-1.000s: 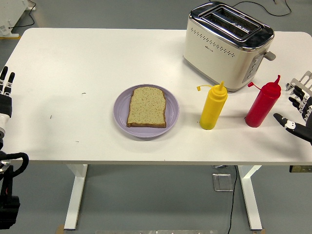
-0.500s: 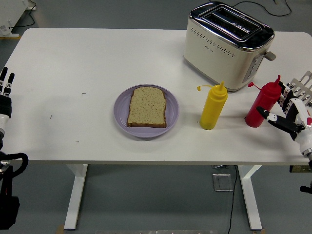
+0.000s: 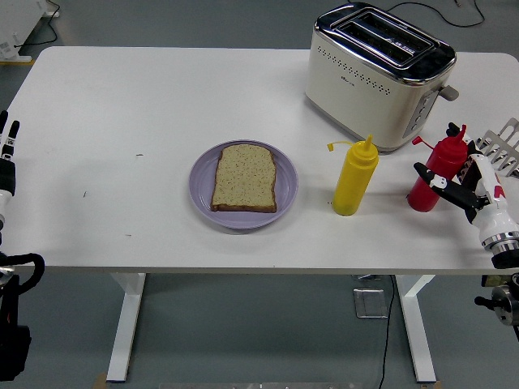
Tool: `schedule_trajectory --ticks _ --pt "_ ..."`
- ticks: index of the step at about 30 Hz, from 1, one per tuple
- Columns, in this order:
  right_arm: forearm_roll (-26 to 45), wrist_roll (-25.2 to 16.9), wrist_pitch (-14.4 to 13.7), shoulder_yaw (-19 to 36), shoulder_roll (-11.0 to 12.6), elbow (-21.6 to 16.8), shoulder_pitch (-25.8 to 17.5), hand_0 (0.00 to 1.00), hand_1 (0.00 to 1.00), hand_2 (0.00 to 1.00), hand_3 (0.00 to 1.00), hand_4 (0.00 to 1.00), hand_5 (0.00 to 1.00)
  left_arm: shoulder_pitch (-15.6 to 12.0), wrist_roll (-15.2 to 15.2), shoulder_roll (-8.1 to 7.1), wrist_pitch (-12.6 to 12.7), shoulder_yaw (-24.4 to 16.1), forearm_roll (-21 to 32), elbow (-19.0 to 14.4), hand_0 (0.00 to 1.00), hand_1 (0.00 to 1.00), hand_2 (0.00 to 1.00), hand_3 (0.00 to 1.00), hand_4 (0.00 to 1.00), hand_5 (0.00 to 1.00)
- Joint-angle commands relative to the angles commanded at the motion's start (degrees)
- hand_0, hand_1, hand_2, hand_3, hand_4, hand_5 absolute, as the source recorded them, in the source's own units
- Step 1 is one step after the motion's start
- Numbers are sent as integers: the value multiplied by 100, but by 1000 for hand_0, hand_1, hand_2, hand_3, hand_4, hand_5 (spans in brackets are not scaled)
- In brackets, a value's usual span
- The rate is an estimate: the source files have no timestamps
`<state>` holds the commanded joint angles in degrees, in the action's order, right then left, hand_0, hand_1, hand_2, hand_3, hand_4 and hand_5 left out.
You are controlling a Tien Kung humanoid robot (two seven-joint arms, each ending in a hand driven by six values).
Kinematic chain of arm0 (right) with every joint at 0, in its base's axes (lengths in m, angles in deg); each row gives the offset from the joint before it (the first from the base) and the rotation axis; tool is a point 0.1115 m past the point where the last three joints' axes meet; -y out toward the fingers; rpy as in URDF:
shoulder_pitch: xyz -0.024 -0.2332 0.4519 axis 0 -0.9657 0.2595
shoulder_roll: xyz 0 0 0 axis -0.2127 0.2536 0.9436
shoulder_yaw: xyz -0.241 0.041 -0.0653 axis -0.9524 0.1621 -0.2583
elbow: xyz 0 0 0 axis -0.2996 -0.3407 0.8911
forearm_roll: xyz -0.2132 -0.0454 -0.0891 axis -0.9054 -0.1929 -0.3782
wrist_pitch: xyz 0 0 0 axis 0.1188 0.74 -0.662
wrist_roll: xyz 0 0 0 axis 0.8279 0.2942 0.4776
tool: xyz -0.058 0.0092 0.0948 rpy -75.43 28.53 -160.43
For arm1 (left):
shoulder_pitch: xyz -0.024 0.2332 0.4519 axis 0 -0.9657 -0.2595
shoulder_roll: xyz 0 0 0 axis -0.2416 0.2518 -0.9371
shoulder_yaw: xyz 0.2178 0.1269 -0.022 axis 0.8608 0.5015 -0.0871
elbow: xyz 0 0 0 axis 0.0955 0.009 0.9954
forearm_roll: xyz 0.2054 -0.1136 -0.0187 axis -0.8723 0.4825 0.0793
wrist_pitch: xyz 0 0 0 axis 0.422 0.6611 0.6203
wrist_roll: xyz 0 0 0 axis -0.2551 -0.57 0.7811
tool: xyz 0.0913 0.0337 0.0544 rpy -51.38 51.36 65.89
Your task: Pick up the cup,pour liquid into bread,place the cup on the desk
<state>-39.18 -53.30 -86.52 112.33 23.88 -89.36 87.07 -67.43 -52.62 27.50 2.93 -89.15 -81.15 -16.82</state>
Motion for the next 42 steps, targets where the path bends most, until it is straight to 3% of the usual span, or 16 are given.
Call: schedule_trajectory --ticks 2,3,8,9,14,15,20,21,26,27,29,42 --pt "138 -35 -97 -73 -12 45 50 879 830 837 963 897 225 2 -1 0 0 -3 -10 -1 788 761 782 695 566 998" --pt "187 -42 -120 -107 -15 62 73 769 721 683 867 884 214 2 -1 0 1 -7 -12 0 788 760 780 695 566 998" --pt "385 -69 -294 -282 -40 142 187 769 721 683 867 884 214 4 -1 0 4 -22 -18 5 788 760 780 695 566 998" --pt "433 -66 -364 -324 -49 164 216 604 535 501 686 853 190 4 1 0 3 -23 -18 7 788 760 780 695 566 998" --pt "641 -122 -609 -489 -73 229 309 604 535 501 686 853 190 8 3 0 4 -38 -20 12 788 760 780 695 566 998" --pt "706 -134 -640 -518 -78 240 326 383 334 376 490 799 133 9 3 0 6 -39 -21 14 788 759 779 695 566 998" --pt "918 -166 -708 -603 -96 277 377 383 334 376 490 799 133 13 3 0 6 -44 -24 21 788 759 779 695 566 998" --pt "981 -172 -714 -614 -101 279 385 247 264 344 408 732 70 14 3 0 6 -46 -24 22 788 759 778 695 566 998" --pt "1157 -193 -726 -640 -103 257 396 247 264 344 408 732 70 14 4 0 6 -52 -26 25 788 759 778 695 566 998" --pt "1203 -198 -736 -636 -103 240 395 197 231 334 406 733 88 14 4 0 7 -53 -26 25 788 758 776 695 565 998" --pt "1267 -202 -750 -628 -102 214 393 197 231 334 406 733 88 14 4 0 7 -54 -26 25 788 758 776 695 565 998" --pt "1374 -59 -685 -394 6 -243 363 150 211 331 418 735 110 8 2 0 13 -52 -32 24 788 755 771 694 564 998"
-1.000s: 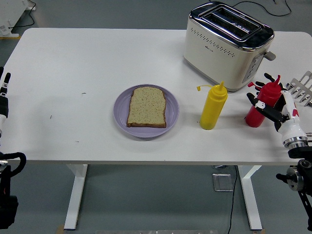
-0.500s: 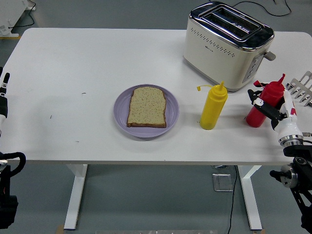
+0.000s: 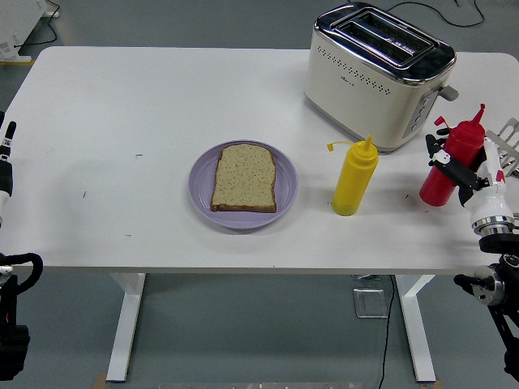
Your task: Pick up the cup,pour liquid into bread,place the cup on the desk
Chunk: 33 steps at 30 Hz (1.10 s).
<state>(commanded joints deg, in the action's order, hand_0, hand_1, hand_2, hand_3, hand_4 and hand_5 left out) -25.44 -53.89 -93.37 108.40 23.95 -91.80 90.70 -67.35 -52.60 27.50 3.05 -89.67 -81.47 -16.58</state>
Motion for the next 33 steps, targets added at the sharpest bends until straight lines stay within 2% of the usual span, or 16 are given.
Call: schedule_trajectory --ticks 4,11,17,25,33 --pt "-216 38 16 83 153 -331 60 144 214 334 423 705 91 -3 -1 0 -2 3 -2 -2 788 755 769 695 563 998" --pt "-1325 13 11 50 729 -1032 485 150 215 336 426 687 86 -11 -1 0 -2 -3 -2 -6 788 754 765 694 563 998" --pt "-2225 -20 -43 -196 1188 -1314 998 147 214 334 428 678 83 -21 -7 0 16 -5 -5 -3 788 753 762 694 563 998" --pt "-3789 382 -248 -992 1562 -1381 1818 145 206 329 425 645 104 -30 -12 0 31 1 -12 1 788 750 760 693 564 998" --pt "-5636 713 -401 -2015 1550 -1035 2709 144 198 325 422 617 113 -30 -8 0 30 -27 -13 3 788 749 759 691 563 998"
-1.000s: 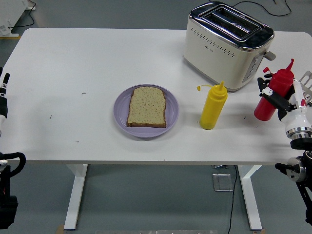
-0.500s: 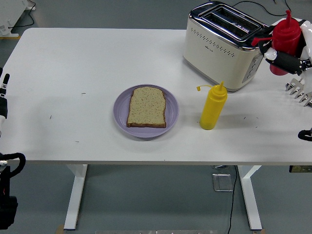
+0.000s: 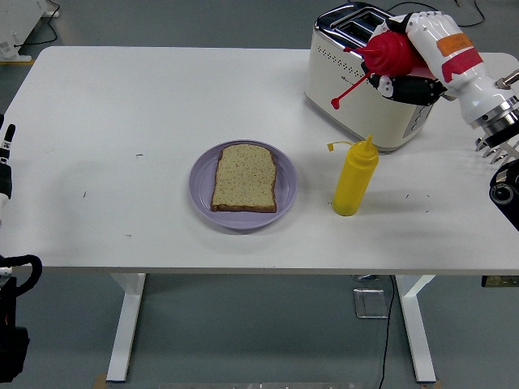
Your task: Pick up the cup,pour liquid into bread,place the cup on the desk
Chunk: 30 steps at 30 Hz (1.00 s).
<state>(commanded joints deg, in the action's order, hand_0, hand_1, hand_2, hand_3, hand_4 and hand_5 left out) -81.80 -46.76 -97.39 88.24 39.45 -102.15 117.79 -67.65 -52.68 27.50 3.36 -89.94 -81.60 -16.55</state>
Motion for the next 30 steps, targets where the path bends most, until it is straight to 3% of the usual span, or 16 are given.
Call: schedule_trajectory --ticks 5,11,21,25,30 --pt "-1083 337 -16 -614 -147 200 647 144 198 325 422 617 113 1 4 0 1 -42 2 3 788 749 759 691 563 998" --pt "-1610 664 -26 -1017 -372 503 1132 144 195 324 420 606 120 13 7 0 -2 -51 4 6 787 748 757 690 564 998" --pt "-1849 898 -42 -1062 -622 724 1376 144 192 322 418 591 127 8 15 0 -2 -84 6 6 787 746 755 689 563 998" --pt "-1956 952 -68 -1488 -692 900 1406 142 190 318 417 578 137 11 14 0 -2 -80 8 8 787 746 755 689 562 998" --pt "-1956 979 -136 -1459 -765 1036 1417 142 190 318 417 578 137 24 15 0 -4 -84 9 9 787 746 755 689 562 998"
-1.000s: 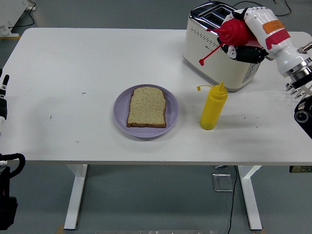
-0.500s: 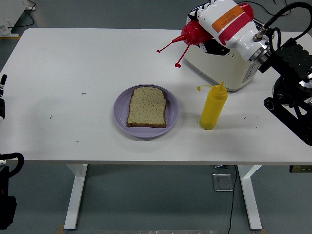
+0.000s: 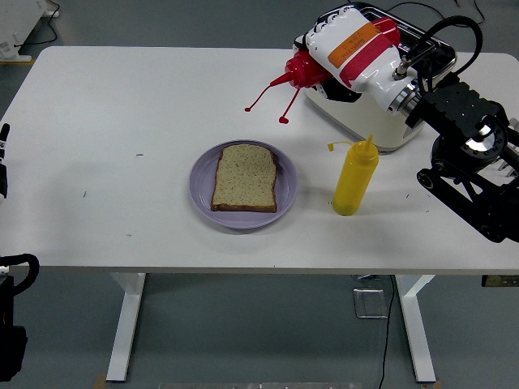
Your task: Pick up the cup,pour liquid into bread,place the cup on the desk
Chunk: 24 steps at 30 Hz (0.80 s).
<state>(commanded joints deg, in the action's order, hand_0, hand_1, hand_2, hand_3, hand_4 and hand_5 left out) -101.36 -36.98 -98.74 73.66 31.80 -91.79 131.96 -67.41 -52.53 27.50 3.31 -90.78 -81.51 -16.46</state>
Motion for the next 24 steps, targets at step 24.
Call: schedule_trajectory --ticks 24 --pt "0 21 59 152 53 -10 153 148 184 316 417 544 158 11 3 0 -5 -39 -4 -6 787 742 752 689 562 998"
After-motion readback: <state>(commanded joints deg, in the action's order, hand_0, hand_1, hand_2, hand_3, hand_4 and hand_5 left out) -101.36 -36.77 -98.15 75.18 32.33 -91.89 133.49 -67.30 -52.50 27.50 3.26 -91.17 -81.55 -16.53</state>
